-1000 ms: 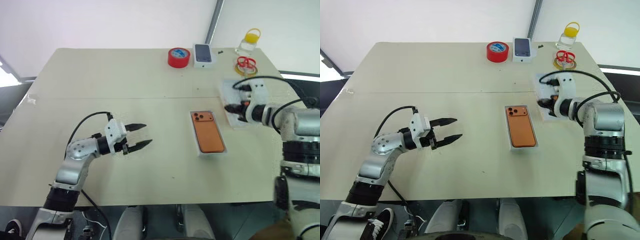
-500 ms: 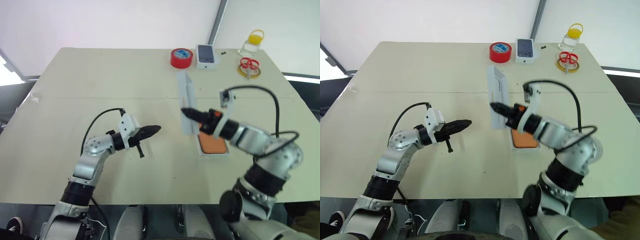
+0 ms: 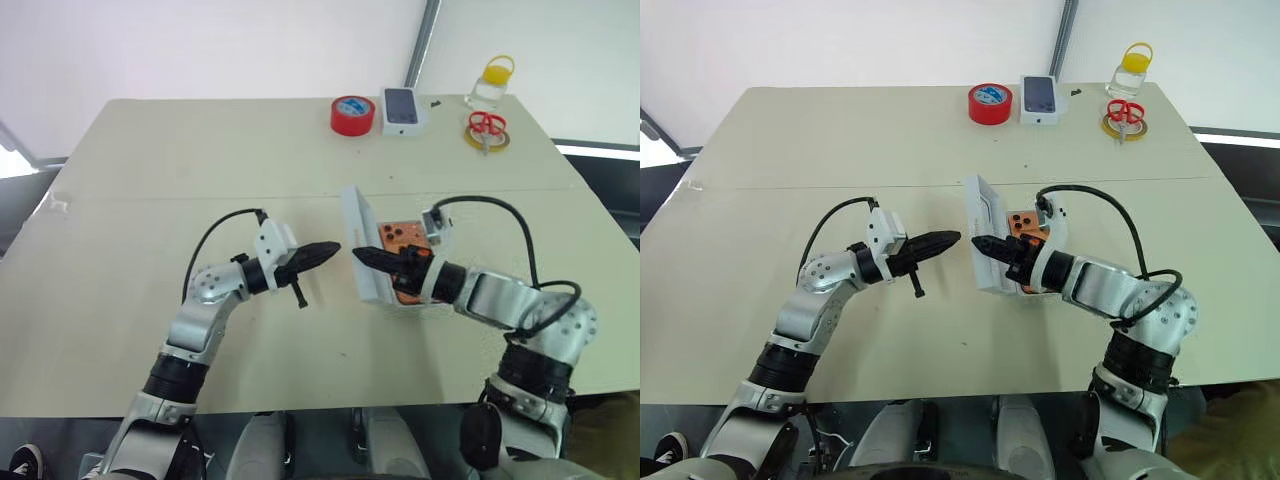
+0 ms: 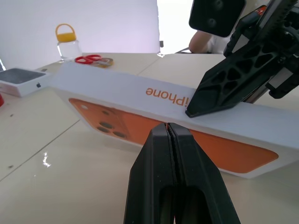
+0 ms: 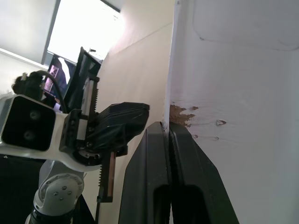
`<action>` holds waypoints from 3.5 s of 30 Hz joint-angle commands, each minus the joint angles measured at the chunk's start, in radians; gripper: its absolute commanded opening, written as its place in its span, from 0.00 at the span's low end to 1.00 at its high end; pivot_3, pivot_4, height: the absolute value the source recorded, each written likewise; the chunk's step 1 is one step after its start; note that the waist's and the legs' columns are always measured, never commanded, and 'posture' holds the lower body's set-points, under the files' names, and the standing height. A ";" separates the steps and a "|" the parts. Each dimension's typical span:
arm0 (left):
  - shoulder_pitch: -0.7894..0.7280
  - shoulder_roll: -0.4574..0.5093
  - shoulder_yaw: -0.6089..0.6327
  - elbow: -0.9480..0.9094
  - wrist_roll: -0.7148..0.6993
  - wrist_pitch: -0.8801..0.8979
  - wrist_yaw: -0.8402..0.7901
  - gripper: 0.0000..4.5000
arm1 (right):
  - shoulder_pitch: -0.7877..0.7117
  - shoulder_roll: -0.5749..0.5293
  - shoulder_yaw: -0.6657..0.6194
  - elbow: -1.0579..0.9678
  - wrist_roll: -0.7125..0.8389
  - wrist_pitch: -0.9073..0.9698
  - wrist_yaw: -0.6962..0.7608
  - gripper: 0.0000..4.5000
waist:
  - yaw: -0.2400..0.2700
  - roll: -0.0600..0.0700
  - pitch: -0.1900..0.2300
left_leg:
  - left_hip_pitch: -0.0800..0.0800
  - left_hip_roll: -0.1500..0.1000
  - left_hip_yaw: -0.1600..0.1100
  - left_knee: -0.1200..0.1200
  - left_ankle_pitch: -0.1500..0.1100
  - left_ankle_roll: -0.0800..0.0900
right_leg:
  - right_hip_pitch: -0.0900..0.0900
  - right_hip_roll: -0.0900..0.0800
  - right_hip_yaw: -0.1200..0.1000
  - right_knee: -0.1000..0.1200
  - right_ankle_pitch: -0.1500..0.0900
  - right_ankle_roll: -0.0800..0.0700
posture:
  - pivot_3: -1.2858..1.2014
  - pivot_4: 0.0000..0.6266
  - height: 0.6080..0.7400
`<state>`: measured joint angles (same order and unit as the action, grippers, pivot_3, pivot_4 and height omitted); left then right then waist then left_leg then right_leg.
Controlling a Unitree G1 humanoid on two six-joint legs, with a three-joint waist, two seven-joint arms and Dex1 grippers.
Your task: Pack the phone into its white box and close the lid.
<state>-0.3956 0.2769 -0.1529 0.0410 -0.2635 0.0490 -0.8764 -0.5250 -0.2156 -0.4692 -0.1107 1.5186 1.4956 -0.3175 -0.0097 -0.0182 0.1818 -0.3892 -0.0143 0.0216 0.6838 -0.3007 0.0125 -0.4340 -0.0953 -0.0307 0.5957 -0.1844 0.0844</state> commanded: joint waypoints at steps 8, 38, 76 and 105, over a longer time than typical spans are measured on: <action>-0.048 -0.085 -0.035 0.100 0.037 -0.047 0.042 0.01 | 0.029 -0.190 0.139 0.126 0.227 -0.139 -0.067 0.00 | 0.004 -0.001 0.000 | 0.000 0.000 0.000 0.000 0.000 0.001 | 0.001 0.000 0.000 -0.001 0.000 0.000 | 0.52 0.24 0.99; -0.196 -0.248 -0.070 0.338 0.086 -0.121 0.041 0.00 | 0.115 -0.664 0.278 0.114 -0.602 -0.569 0.721 0.62 | 0.021 -0.001 0.000 | -0.001 0.004 0.001 0.001 -0.001 0.002 | 0.000 0.004 0.000 -0.004 -0.001 0.001 | 0.52 0.24 0.99; -0.463 -0.342 -0.069 0.757 0.250 -0.097 0.104 0.00 | 0.249 -0.563 0.382 0.010 -1.178 -0.924 0.915 0.01 | 0.025 -0.002 0.000 | -0.002 0.005 0.001 0.001 -0.001 0.002 | 0.000 0.005 0.000 -0.006 0.000 0.000 | 0.52 0.24 0.99; -0.387 -0.293 -0.117 0.626 0.276 -0.041 0.041 0.00 | 0.331 -0.588 0.341 -0.083 -1.234 -0.877 0.966 0.01 | 0.024 -0.002 0.000 | -0.001 0.005 0.001 0.001 -0.001 0.002 | 0.000 0.005 0.000 -0.005 0.000 0.000 | 0.52 0.24 0.99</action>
<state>-0.7797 -0.0097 -0.2627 0.7049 0.0134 0.0131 -0.8352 -0.1774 -0.7936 -0.1210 -0.1793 0.3012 0.6426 0.6548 0.0145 -0.0197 0.1821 -0.3904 -0.0092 0.0226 0.6852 -0.3021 0.0148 -0.4339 -0.0899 -0.0309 0.5909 -0.1844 0.0840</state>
